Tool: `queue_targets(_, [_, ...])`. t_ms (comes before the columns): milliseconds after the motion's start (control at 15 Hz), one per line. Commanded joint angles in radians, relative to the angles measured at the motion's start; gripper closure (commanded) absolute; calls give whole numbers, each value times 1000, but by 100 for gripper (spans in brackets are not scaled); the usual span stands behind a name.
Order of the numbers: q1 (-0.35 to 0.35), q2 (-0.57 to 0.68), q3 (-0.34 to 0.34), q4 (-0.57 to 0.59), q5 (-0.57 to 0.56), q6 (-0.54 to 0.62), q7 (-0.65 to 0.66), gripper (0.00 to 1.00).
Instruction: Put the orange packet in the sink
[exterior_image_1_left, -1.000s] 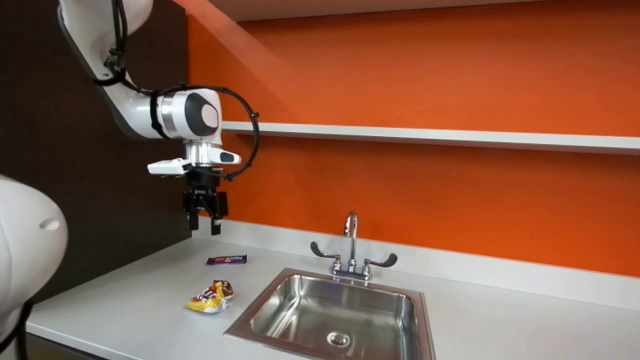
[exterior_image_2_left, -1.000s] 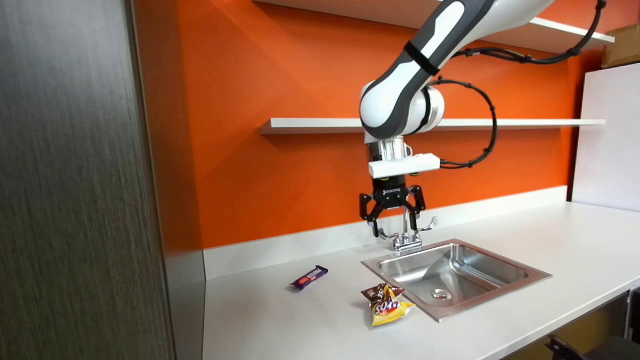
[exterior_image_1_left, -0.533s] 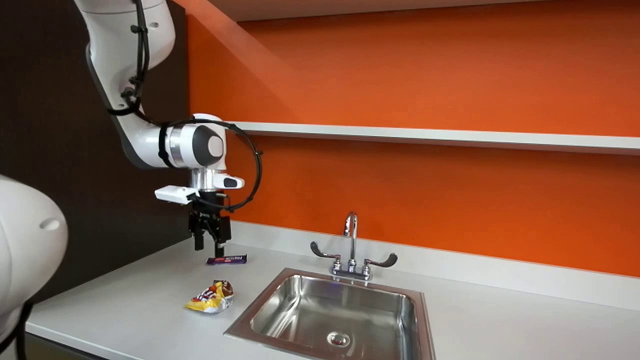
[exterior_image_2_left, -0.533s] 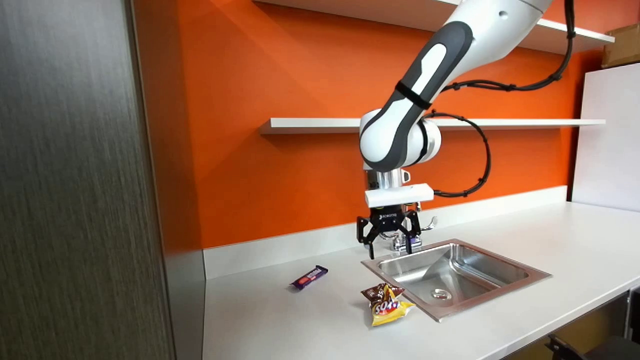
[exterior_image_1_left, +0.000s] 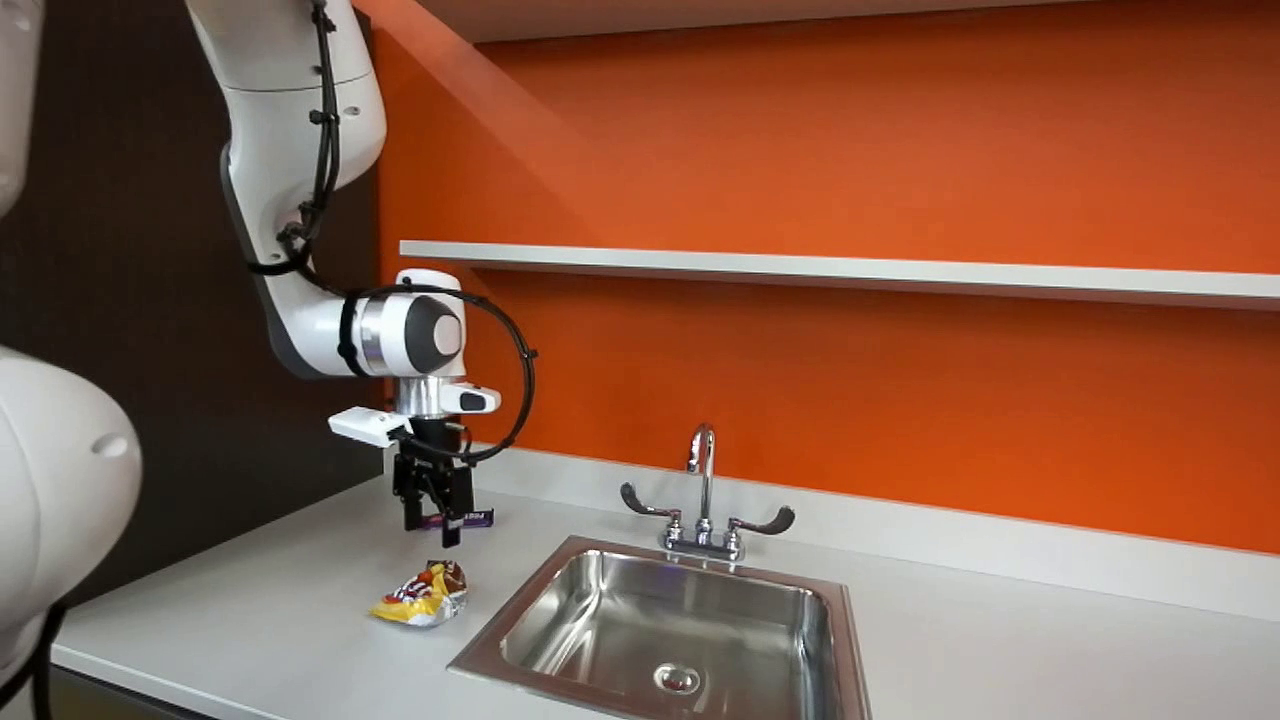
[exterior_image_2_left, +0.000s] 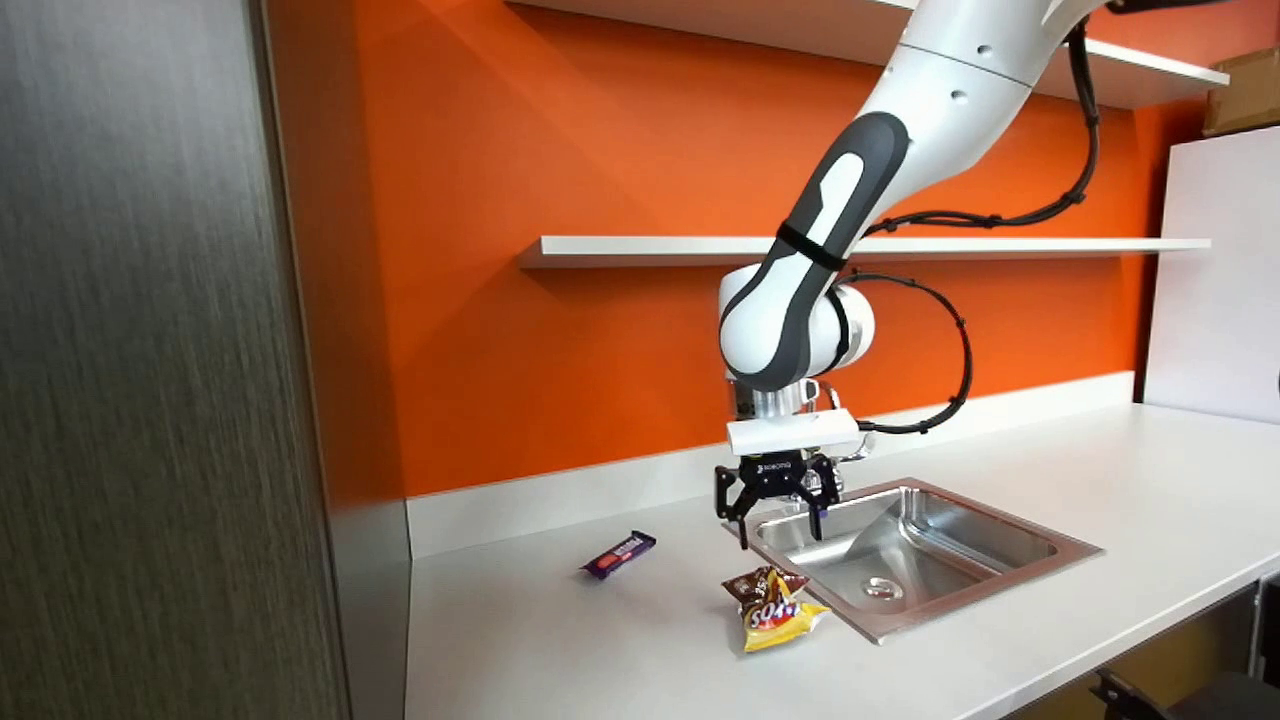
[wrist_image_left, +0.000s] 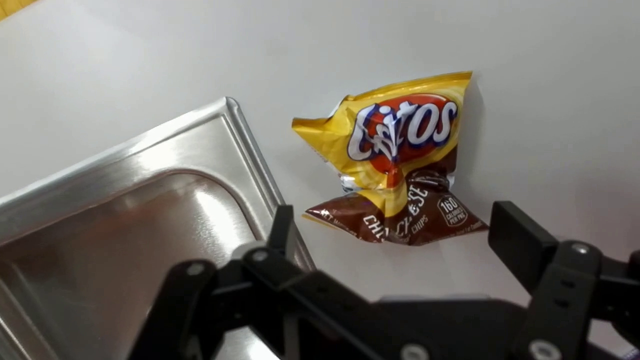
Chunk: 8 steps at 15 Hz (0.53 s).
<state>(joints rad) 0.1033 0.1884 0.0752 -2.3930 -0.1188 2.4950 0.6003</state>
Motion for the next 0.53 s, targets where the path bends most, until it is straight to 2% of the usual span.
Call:
queue_targets(0, [35,57,-31,35,-9,21,41,0])
queue_targets(467, [75,122,-69,54,-4,34,61,0])
